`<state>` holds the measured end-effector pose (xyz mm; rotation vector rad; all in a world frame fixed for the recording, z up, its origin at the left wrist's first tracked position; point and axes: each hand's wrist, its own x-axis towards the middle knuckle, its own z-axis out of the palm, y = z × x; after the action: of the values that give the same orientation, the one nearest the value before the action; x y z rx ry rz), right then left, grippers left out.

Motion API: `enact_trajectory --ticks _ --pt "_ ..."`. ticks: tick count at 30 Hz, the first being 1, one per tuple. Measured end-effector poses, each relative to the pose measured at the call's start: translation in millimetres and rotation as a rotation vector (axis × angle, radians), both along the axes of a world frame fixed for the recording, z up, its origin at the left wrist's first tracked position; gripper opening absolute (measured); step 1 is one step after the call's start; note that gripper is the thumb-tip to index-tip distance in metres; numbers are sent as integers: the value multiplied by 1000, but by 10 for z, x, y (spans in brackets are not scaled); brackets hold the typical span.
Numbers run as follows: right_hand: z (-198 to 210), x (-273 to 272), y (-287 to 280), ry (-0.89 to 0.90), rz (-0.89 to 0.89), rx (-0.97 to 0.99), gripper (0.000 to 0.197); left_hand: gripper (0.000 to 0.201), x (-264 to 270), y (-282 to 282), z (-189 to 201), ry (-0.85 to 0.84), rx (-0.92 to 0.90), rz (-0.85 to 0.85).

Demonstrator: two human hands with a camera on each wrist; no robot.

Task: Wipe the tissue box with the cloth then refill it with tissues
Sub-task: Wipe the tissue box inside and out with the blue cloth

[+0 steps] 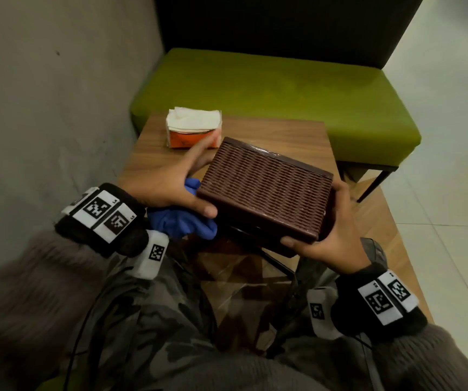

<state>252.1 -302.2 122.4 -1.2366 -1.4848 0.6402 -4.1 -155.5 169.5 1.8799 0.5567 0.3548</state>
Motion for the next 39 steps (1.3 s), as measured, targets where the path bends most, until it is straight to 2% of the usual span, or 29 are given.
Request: enact_trajectory --ticks 3,6,8,10,12,14,16,18,19,21,23,25,27,28,29,31,33,36,39 --pt "-21 102 48 -78 25 -29 97 100 38 -26 100 90 148 -37" --pt "-99 219 142 -302 -109 -52 124 101 100 -48 103 111 366 119" --pt "-90 160 183 -482 -148 -38 136 104 181 -128 148 278 651 213" --pt "-14 -92 228 -607 -109 -70 141 107 285 -228 169 489 910 223" --pt "-10 -349 289 -633 -109 -85 142 109 397 -327 140 558 998 200" --pt "-44 -475 364 -566 -169 -94 131 110 461 -372 74 555 1008 187" --pt "-75 -479 400 -486 -186 -107 118 112 437 -356 17 475 935 162" --pt "-155 -414 379 -421 -181 -124 114 116 338 -300 13 283 683 194" --pt "-201 -384 351 -395 -192 -131 112 112 276 -272 25 155 548 279" --pt "-265 -362 295 -364 -215 -121 108 85 184 -215 47 -111 400 510" --pt "-301 -378 279 -323 -234 -119 107 49 226 -222 71 -261 333 614" --pt "-321 -426 311 -262 -247 -111 106 26 384 -343 42 -291 327 621" --pt "-318 -482 355 -236 -238 -92 103 14 580 -568 -16 -296 365 693" --pt "-307 -509 366 -236 -235 -90 103 13 643 -681 -63 -290 439 720" --pt "-299 -524 360 -233 -238 -91 102 15 681 -777 -124 -263 552 709" --pt "-282 -507 329 -225 -258 -60 96 27 694 -880 -281 -171 833 581" --pt "-276 -465 296 -249 -251 -1 94 32 638 -829 -395 -114 937 486" --pt "-313 -444 301 -281 -222 58 97 37 568 -628 -398 -118 770 517" --pt "-345 -454 300 -295 -221 102 99 31 558 -365 -308 -205 658 750"
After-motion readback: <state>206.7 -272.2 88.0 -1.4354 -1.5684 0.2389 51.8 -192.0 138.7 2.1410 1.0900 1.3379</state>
